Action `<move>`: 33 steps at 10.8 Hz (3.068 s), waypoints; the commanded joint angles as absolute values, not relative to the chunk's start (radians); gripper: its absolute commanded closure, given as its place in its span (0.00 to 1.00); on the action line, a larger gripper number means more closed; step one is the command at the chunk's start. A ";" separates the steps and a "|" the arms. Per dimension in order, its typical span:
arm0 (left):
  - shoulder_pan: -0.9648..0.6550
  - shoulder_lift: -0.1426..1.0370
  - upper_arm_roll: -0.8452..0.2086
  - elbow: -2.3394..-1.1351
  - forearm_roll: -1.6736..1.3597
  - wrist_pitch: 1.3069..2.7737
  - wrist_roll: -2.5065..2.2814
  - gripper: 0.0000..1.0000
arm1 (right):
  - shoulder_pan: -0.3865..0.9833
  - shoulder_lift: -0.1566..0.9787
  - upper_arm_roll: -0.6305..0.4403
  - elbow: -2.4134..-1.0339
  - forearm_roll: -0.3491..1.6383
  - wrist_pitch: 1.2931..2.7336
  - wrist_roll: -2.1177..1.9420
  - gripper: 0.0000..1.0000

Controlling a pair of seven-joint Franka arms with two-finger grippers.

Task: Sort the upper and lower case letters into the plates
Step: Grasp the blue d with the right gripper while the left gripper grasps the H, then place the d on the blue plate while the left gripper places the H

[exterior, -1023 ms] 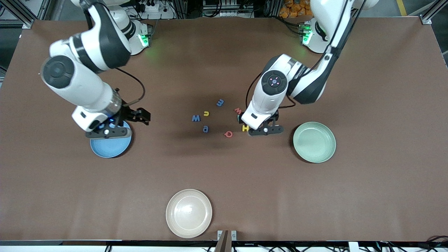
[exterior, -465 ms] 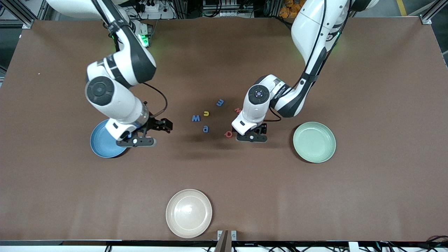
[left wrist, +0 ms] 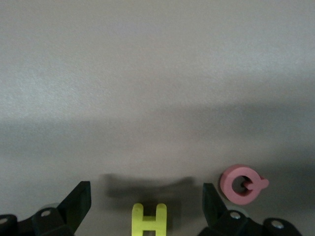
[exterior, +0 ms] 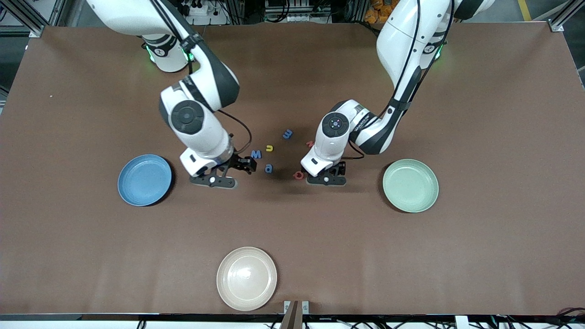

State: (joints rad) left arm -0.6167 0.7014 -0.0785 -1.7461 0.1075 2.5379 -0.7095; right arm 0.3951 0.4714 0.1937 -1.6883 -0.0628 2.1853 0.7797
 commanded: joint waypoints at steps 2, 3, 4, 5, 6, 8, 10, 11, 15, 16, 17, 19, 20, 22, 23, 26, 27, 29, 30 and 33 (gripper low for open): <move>-0.634 0.704 -0.078 -1.781 0.127 2.549 -0.744 0.03 | 0.445 0.576 0.236 -1.674 -0.201 2.268 0.961 0.21; -0.635 0.704 -0.078 -1.801 0.127 2.549 -0.744 0.07 | 0.448 0.600 0.239 -1.674 -0.213 2.298 0.979 0.21; -0.638 0.698 -0.078 -1.827 0.127 2.549 -0.742 0.11 | 0.454 0.620 0.239 -1.675 -0.213 2.313 0.980 0.21; -0.640 0.690 -0.078 -1.845 0.127 2.549 -0.742 0.17 | 0.460 0.636 0.239 -1.675 -0.215 2.333 0.980 0.21; -0.640 0.689 -0.080 -1.848 0.127 2.548 -0.747 0.22 | 0.468 0.655 0.239 -1.683 -0.221 2.370 0.980 0.21; -0.638 0.681 -0.083 -1.850 0.127 2.546 -0.747 0.37 | 0.472 0.660 0.239 -1.733 -0.242 2.451 0.980 0.23; -0.638 0.678 -0.084 -1.847 0.126 2.546 -0.742 0.51 | 0.474 0.664 0.239 -1.759 -0.291 2.456 0.980 0.31; -0.638 0.678 -0.084 -1.847 0.126 2.546 -0.745 0.55 | 0.476 0.666 0.239 -1.766 -0.298 2.457 0.980 0.31; -0.634 0.666 -0.084 -1.845 0.124 2.539 -0.744 1.00 | 0.485 0.692 0.239 -1.764 -0.317 2.471 0.980 0.35; -0.627 0.644 -0.084 -1.841 0.124 2.492 -0.735 1.00 | 0.486 0.698 0.239 -1.764 -0.319 2.482 0.980 0.38; -0.623 0.615 -0.084 -1.832 0.124 2.409 -0.718 1.00 | 0.488 0.703 0.239 -1.764 -0.319 2.483 0.980 0.39; -0.623 0.578 -0.087 -1.832 0.120 2.349 -0.712 1.00 | 0.488 0.706 0.239 -1.764 -0.321 2.490 0.980 0.59; -0.621 0.565 -0.087 -1.833 0.120 2.332 -0.709 1.00 | 0.488 0.706 0.239 -1.764 -0.321 2.490 0.980 0.75; -0.580 0.532 -0.087 -1.838 0.115 2.269 -0.593 1.00 | 0.480 0.698 0.239 -1.764 -0.319 2.473 0.977 1.00; -0.540 0.519 -0.087 -1.853 0.115 2.261 -0.531 1.00 | 0.473 0.686 0.239 -1.763 -0.319 2.461 0.967 1.00; -0.384 0.515 -0.084 -1.888 0.130 2.261 -0.292 1.00 | 0.414 0.568 0.248 -1.766 -0.301 2.300 0.919 1.00; -0.335 0.515 -0.083 -1.900 0.133 2.263 -0.225 1.00 | 0.379 0.522 0.256 -1.766 -0.258 2.233 0.851 1.00; -0.261 0.509 -0.086 -1.920 0.194 2.266 -0.175 1.00 | 0.283 0.431 0.253 -1.766 -0.155 2.095 0.626 1.00; -0.246 0.497 -0.090 -1.937 0.201 2.266 -0.172 1.00 | 0.237 0.399 0.241 -1.764 -0.135 2.013 0.523 1.00; -0.238 0.489 -0.090 -1.959 0.204 2.266 -0.170 0.98 | 0.164 0.367 0.140 -1.767 -0.133 1.889 0.281 1.00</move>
State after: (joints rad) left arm -0.2443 0.5252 -0.0796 -1.9223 0.1772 2.2654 -0.1743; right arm 0.1892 0.3912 0.1715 -1.7356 -0.1560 1.9080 0.3775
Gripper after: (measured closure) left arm 0.590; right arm 0.727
